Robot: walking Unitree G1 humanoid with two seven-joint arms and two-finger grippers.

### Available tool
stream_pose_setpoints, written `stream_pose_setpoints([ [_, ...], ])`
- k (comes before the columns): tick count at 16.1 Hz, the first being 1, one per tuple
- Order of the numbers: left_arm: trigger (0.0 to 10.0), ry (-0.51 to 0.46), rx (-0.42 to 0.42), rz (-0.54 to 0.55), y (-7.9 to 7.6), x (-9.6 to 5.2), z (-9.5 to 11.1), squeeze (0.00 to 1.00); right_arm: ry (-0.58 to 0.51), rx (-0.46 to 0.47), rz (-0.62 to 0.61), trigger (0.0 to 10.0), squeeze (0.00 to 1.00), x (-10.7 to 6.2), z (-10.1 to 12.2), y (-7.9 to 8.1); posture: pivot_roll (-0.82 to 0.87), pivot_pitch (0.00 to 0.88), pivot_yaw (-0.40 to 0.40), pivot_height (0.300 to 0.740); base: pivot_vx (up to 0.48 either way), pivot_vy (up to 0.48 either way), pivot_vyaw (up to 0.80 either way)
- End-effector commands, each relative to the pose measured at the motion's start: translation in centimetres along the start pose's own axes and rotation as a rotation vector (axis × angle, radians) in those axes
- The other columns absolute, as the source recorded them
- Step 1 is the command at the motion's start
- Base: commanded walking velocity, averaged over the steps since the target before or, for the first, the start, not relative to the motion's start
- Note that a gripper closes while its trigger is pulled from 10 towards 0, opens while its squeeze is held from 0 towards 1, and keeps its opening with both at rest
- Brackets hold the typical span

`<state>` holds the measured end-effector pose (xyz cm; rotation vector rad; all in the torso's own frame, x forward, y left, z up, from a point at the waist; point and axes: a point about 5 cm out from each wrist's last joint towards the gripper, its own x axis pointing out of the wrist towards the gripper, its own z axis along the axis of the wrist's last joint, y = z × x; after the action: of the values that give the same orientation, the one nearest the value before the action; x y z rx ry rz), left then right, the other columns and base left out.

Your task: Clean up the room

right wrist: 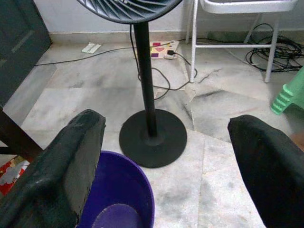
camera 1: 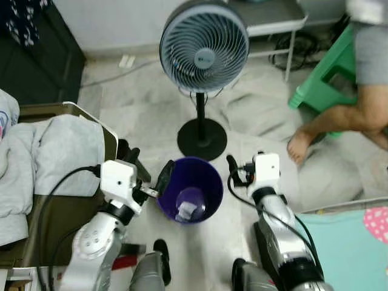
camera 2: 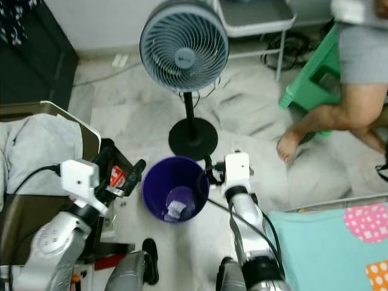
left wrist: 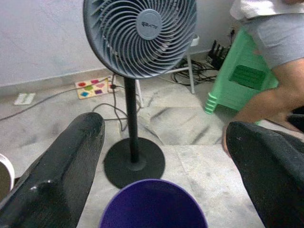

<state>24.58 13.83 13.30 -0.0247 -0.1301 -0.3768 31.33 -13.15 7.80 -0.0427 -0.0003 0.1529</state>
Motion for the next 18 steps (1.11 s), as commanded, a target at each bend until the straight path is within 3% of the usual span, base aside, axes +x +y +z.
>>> stream_pose_setpoints([
  [1, 10.0, 0.016, 0.015, 0.025, 0.4, -0.4, -0.7, 0.00, 0.004, 0.003, 0.003, 10.0, 1.00, -0.4, 0.1, 0.1, 0.05, 0.168, 0.052, 0.740, 0.000, 0.000, 0.00],
  [5, 10.0, -0.019, 0.022, 0.085, 1.1, 0.1, -1.4, 0.00, 0.004, -0.032, -0.005, 10.0, 1.00, -2.8, 0.4, -1.7, 0.04, 0.068, 0.018, 0.740, 0.000, 0.000, 0.00],
  [9, 10.0, 0.005, 0.021, 0.124, 1.4, -1.0, -2.6, 0.00, 0.045, -0.092, 0.027, 10.0, 1.00, -5.7, -0.4, -3.0, 0.03, 0.014, 0.016, 0.740, 0.000, 0.000, 0.00],
  [10, 10.0, 0.014, 0.022, 0.147, 1.7, -1.7, -2.8, 0.00, 0.063, -0.104, 0.033, 10.0, 0.44, -6.7, -0.8, -3.3, 0.02, 0.005, 0.018, 0.740, 0.000, 0.000, 0.00],
  [11, 10.0, 0.020, 0.029, 0.174, 2.2, -2.3, -3.1, 0.00, 0.098, -0.127, 0.024, 10.0, 0.00, -7.9, -1.3, -3.7, 0.03, 0.000, 0.016, 0.740, 0.000, 0.000, 0.00],
  [15, 10.0, 0.026, 0.034, 0.190, 1.9, -2.6, -3.5, 0.00, 0.124, -0.143, 0.017, 10.0, 0.00, -9.4, -1.6, -4.2, 0.03, 0.000, 0.010, 0.740, 0.000, 0.000, 0.00],
  [18, 10.0, 0.009, 0.030, 0.196, 1.5, -1.6, -3.3, 0.00, 0.091, -0.225, -0.019, 10.0, 0.00, -8.9, -0.5, -4.8, 0.02, 0.002, 0.019, 0.740, 0.000, 0.000, 0.00],
])
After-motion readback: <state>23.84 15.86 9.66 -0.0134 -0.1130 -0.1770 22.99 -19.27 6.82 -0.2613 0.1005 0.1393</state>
